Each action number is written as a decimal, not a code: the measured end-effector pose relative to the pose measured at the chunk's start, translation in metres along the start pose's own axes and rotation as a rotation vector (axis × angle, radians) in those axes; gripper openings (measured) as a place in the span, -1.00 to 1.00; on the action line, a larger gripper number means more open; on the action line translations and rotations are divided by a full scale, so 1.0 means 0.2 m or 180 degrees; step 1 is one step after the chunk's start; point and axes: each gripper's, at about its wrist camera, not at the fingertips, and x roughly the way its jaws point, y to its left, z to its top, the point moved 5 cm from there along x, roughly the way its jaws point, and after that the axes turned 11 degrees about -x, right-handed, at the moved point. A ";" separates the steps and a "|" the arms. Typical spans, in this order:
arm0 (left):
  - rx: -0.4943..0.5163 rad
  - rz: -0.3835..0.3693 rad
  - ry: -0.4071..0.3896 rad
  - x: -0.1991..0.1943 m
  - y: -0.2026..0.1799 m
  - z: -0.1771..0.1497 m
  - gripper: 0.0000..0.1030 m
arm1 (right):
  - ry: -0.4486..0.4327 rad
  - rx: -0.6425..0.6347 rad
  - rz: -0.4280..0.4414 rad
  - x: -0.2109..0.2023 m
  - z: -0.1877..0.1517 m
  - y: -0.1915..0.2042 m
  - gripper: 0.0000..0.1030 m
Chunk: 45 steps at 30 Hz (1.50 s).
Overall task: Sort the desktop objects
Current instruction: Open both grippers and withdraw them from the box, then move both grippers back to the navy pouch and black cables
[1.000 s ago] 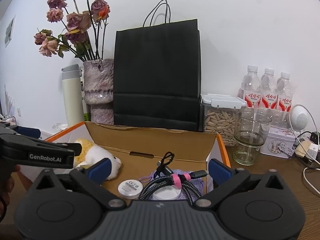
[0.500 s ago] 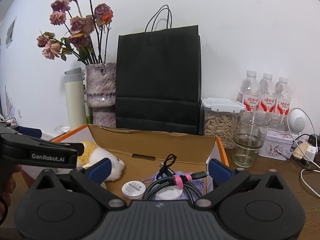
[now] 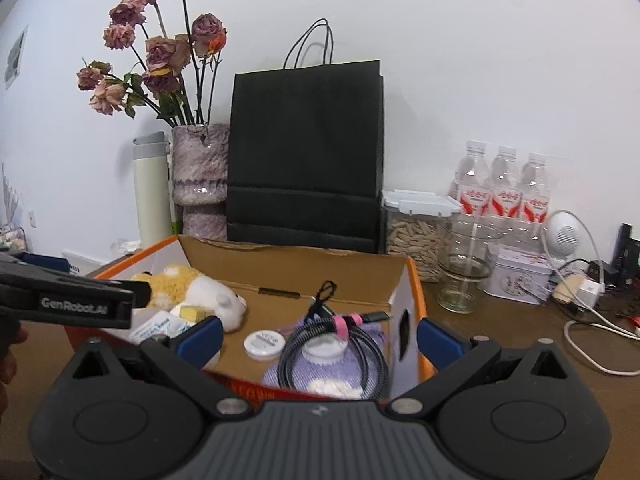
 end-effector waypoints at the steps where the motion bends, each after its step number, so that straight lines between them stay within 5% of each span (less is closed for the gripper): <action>1: -0.0016 0.0003 0.0001 -0.02 0.01 -0.01 1.00 | 0.0014 0.0001 -0.0014 -0.02 -0.01 0.00 1.00; 17: 0.0005 -0.0113 0.0198 -0.32 0.02 -0.21 1.00 | 0.0214 -0.0007 -0.0140 -0.33 -0.13 0.03 1.00; 33: 0.0227 -0.0347 0.0726 -0.40 -0.17 -0.49 1.00 | 0.0594 -0.0173 -0.0022 -0.44 -0.42 -0.05 1.00; 45: -0.0145 -0.0294 0.1034 -0.40 -0.16 -0.57 1.00 | 0.0693 -0.0145 0.0232 -0.46 -0.49 -0.07 0.98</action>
